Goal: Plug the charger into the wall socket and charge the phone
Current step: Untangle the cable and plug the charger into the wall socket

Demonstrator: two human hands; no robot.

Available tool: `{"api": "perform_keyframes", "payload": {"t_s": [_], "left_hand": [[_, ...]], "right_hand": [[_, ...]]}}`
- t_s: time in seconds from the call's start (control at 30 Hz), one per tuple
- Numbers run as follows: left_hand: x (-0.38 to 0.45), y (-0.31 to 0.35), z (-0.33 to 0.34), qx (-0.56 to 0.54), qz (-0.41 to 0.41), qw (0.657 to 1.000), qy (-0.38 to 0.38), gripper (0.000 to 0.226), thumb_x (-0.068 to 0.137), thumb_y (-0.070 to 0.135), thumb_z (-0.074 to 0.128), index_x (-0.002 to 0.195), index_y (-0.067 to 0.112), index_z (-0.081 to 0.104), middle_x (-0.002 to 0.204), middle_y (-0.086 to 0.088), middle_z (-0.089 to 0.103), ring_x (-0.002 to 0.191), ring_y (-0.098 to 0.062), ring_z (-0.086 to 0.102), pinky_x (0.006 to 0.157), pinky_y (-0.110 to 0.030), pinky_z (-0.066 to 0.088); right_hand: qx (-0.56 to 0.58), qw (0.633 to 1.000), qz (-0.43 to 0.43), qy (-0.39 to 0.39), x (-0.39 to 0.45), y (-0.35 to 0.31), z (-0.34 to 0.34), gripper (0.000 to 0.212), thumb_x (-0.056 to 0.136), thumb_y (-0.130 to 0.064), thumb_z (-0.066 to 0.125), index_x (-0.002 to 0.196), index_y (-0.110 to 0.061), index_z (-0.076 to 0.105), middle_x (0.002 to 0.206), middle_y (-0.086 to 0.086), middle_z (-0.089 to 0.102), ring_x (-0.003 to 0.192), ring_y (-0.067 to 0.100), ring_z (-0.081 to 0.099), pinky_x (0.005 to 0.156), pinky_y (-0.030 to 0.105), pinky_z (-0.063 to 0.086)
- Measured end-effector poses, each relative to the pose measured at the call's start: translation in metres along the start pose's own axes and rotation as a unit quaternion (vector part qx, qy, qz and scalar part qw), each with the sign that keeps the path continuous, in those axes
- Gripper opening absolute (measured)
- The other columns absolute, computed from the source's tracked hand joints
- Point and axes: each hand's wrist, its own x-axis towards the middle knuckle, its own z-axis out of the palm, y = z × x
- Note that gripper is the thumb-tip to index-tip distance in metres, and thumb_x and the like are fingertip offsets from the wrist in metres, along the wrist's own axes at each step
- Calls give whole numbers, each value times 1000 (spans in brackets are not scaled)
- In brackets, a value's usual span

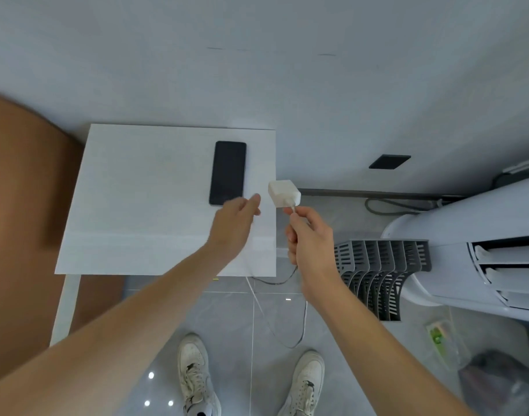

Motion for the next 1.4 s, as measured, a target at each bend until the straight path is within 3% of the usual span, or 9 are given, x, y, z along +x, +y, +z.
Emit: {"api": "perform_keyframes", "payload": {"t_s": [0.2, 0.4, 0.63, 0.97, 1.03, 1.13, 1.2, 1.3, 1.4], "left_hand": [[-55, 12, 42, -242, -77, 960, -116, 45, 112, 40, 60, 115, 0, 81, 80, -1, 75, 75, -9, 73, 68, -27, 59], [-84, 14, 63, -336, -77, 934, -95, 36, 115, 22, 57, 122, -8, 77, 79, -9, 68, 66, -11, 67, 76, -32, 59], [-110, 7, 71, -351, -78, 926, -113, 27, 112, 9, 59, 121, -9, 77, 101, -24, 64, 98, -34, 63, 74, -31, 68], [-157, -9, 55, -312, -38, 949, 8, 13, 95, -11, 77, 101, 0, 76, 81, -8, 79, 66, -19, 75, 59, -28, 66], [-156, -12, 52, -323, -73, 943, 14, 6, 96, -6, 80, 98, -1, 78, 79, -7, 81, 68, -17, 76, 66, -29, 69], [-154, -17, 49, -328, -104, 939, -2, 21, 97, 8, 84, 109, -9, 79, 105, -29, 82, 78, -19, 77, 84, -33, 70], [-152, -18, 47, -310, -92, 946, -1, 14, 100, 9, 81, 106, -4, 81, 112, -31, 81, 86, -22, 78, 96, -41, 68], [-148, -17, 42, -311, -87, 946, 11, 11, 106, 6, 71, 99, 5, 78, 116, -32, 80, 94, -31, 74, 105, -54, 60], [-138, -18, 45, -328, -107, 938, 38, 18, 116, 11, 52, 103, 11, 65, 99, -18, 82, 92, -28, 74, 103, -47, 60]], "right_hand": [[-8, 998, -13, -59, -11, 1, -21, 20, 107, -8, 50, 107, -4, 69, 53, -10, 52, 40, -3, 48, 40, 9, 37], [-21, 995, -32, -97, -23, 5, -50, 28, 104, 0, 44, 102, -8, 71, 57, -3, 51, 43, -3, 48, 43, 9, 37], [-27, 994, -34, -98, -39, 23, -76, 26, 100, 4, 45, 109, -2, 69, 55, -4, 57, 49, 3, 47, 49, 18, 36], [-3, 997, -14, -70, -82, 41, -54, 27, 98, 9, 46, 103, -9, 65, 63, 1, 57, 55, 10, 48, 48, 17, 42], [-13, 997, -29, -65, -87, 41, -50, 19, 103, 3, 50, 105, -9, 64, 64, 5, 59, 56, 10, 48, 48, 18, 42], [-35, 997, -51, -55, -89, 41, -48, 21, 105, 3, 50, 103, -13, 64, 69, 16, 68, 58, 11, 53, 53, 25, 43], [-63, 995, -65, -48, -90, 42, -49, 25, 104, 4, 50, 100, -16, 64, 67, 8, 72, 60, 13, 60, 55, 28, 47], [-50, 995, -66, -62, -94, 45, -51, 26, 105, 7, 47, 101, -14, 63, 89, 13, 82, 80, 17, 77, 70, 26, 62], [-60, 993, -85, -64, -99, 50, -53, 27, 105, 11, 44, 106, -7, 64, 106, 13, 80, 104, 24, 77, 90, 29, 62]]}}
